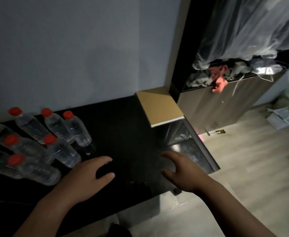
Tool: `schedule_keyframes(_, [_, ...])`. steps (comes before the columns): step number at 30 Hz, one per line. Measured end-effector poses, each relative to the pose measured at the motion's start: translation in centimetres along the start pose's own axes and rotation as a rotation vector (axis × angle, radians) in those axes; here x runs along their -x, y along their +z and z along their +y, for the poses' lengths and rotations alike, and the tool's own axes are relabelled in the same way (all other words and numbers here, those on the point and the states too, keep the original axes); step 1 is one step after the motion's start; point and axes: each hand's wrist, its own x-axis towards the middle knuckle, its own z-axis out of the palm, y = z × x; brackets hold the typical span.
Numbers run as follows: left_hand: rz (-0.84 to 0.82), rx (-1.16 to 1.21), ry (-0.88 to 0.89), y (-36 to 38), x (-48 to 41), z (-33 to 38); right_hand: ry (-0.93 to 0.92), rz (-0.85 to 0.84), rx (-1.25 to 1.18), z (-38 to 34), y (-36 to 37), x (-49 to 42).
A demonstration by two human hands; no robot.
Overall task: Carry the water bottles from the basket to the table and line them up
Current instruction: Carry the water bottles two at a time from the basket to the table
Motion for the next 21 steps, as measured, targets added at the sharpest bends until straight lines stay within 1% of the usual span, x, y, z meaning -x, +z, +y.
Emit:
schedule_keyframes(3, [-0.008, -0.025, 0.013, 1.1, -0.7, 2.0, 0.031, 0.044, 0.026, 2.3, -1.3, 3.1])
schedule_keyframes(6, [-0.003, -0.073, 0.063, 2.0, -1.4, 4.3, 0.053, 0.089, 0.097, 4.9, -2.5, 6.0])
schedule_keyframes(8, [-0.016, -0.099, 0.104, 2.7, -2.1, 5.8, 0.081, 0.124, 0.098, 6.5, -3.2, 7.7])
schedule_keyframes(14, [-0.158, -0.073, 0.166, 3.7, -4.9, 11.5, 0.197, 0.235, 0.005, 10.7, -4.9, 11.8])
schedule_keyframes(17, [-0.267, 0.026, 0.165, 4.8, -6.6, 14.6, 0.286, 0.292, -0.161, 12.5, -5.3, 13.5])
schedule_keyframes(19, [-0.351, 0.150, 0.160, 6.0, -7.8, 16.5, 0.364, 0.351, -0.353, 13.6, -5.4, 14.7])
schedule_keyframes(21, [-0.409, 0.281, 0.173, 7.5, -9.1, 18.2, 0.438, 0.460, -0.578, 14.7, -5.5, 15.8])
